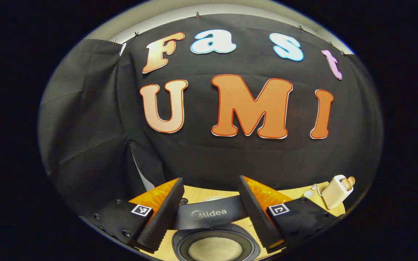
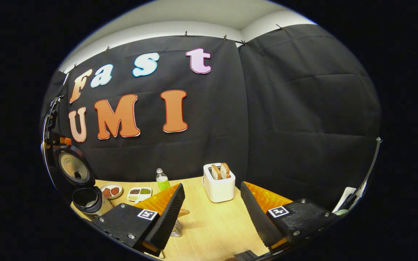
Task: Close the left gripper, press the button to open the rice cooker; take a wooden spoon from the chopstick holder with the right hand, scoop a spoonful of rice and pour it into the rice cooker, then put the wooden spoon back into the chopstick holder.
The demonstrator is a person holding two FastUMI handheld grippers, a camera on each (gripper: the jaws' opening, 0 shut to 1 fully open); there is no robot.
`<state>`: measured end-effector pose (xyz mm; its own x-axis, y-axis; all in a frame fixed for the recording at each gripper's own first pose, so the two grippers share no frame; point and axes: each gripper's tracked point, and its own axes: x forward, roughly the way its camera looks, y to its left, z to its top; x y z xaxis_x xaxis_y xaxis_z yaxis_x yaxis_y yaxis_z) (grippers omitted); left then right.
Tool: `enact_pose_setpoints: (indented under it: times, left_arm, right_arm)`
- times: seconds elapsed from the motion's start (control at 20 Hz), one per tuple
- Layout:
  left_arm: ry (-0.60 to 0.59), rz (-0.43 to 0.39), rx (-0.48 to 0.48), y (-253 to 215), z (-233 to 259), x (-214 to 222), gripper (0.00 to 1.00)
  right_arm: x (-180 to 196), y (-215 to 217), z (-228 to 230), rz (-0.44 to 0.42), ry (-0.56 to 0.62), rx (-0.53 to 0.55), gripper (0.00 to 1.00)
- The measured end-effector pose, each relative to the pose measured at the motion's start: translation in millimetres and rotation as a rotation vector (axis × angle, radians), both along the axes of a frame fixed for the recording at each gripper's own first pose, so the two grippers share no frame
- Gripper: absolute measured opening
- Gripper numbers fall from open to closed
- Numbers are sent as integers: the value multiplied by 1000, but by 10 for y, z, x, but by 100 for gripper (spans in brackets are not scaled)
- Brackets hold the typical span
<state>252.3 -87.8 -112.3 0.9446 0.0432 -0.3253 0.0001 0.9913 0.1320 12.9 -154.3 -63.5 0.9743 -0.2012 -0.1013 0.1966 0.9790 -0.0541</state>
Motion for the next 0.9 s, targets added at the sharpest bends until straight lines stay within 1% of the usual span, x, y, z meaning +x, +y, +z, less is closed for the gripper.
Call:
enact_pose_setpoints:
  times: [0.05,0.2,0.25,0.4,0.5,0.55,0.6,0.7,0.75,0.8,0.9]
  left_arm:
    - [-3,-1,3,-5,-5,-52,100]
    - [-16,-6,9,-36,-28,-184,99]
    - [-18,-5,8,-53,-43,-271,100]
    - [-7,-23,-4,-131,-152,-542,100]
    - [33,-41,-29,-181,-285,-746,100]
    - [52,-41,-45,-188,-366,-859,98]
    - [66,-40,-53,-190,-428,-973,98]
    - [71,-38,-61,-211,-571,-1166,98]
    - [73,-34,-62,-224,-662,-1262,100]
    - [76,-31,-61,-242,-755,-1359,99]
    - [91,-20,-64,-251,-988,-1533,100]
  right_arm:
    - [1,17,5,4,0,5,95]
    - [3,110,45,29,-11,-12,95]
    - [3,146,64,43,-14,-16,95]
    - [2,204,72,72,-17,-22,95]
    - [19,237,75,93,-16,-20,95]
    - [35,256,76,102,-17,-17,95]
    - [42,275,73,113,-16,-15,95]
    - [51,297,59,130,-14,-17,95]
    - [56,302,47,136,-10,-20,95]
    - [72,305,35,140,-4,-23,95]
    - [70,302,-9,148,5,-24,95]
